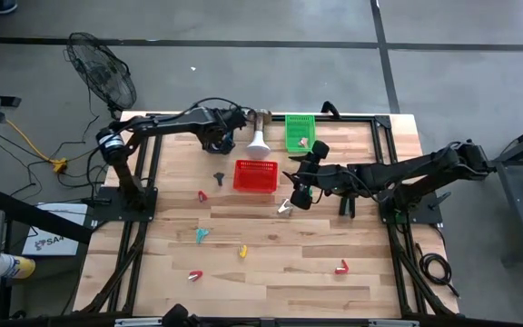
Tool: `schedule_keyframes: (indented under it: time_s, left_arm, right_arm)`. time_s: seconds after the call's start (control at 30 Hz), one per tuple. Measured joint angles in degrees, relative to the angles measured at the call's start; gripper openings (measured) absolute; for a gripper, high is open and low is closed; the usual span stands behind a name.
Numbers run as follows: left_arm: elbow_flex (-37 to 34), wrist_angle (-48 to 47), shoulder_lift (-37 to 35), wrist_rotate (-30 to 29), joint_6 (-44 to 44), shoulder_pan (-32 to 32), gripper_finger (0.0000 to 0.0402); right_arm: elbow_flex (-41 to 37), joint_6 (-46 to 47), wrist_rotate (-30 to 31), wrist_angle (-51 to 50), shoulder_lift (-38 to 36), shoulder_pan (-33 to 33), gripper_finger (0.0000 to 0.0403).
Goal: Pick and place Stapler, Stapler remover, tape
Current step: Put the yellow tape into the black basket
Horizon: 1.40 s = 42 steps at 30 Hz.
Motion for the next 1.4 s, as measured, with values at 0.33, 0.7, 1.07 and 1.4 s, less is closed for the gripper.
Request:
schedule_keyframes:
  time_s: [0.33, 0.7, 1.07, 1.4]
  left_arm:
    - [-0.01, -1.78, 0.35, 1.56, -4.47, 0.33, 0.0035]
    - [-0.01, -2.40, 0.35, 3.81, -10.63, 0.31, 0.0035]
    - [-0.01, -2.40, 0.37, 4.93, -14.32, 0.31, 0.0035]
    - [-0.01, -2.34, 0.39, 4.70, -17.32, 0.31, 0.0061]
  right_arm:
    - [0.00, 0.43, 0.05, -0.12, -0.02, 0.00, 0.0209]
    - [0.00, 1.24, -0.03, -0.16, -0.02, 0.00, 0.0209]
    - [0.00, 1.70, -1.39, -0.18, -0.02, 0.02, 0.0209]
    - [0.00, 1.72, -1.39, -0.18, -0.04, 0.02, 0.0209]
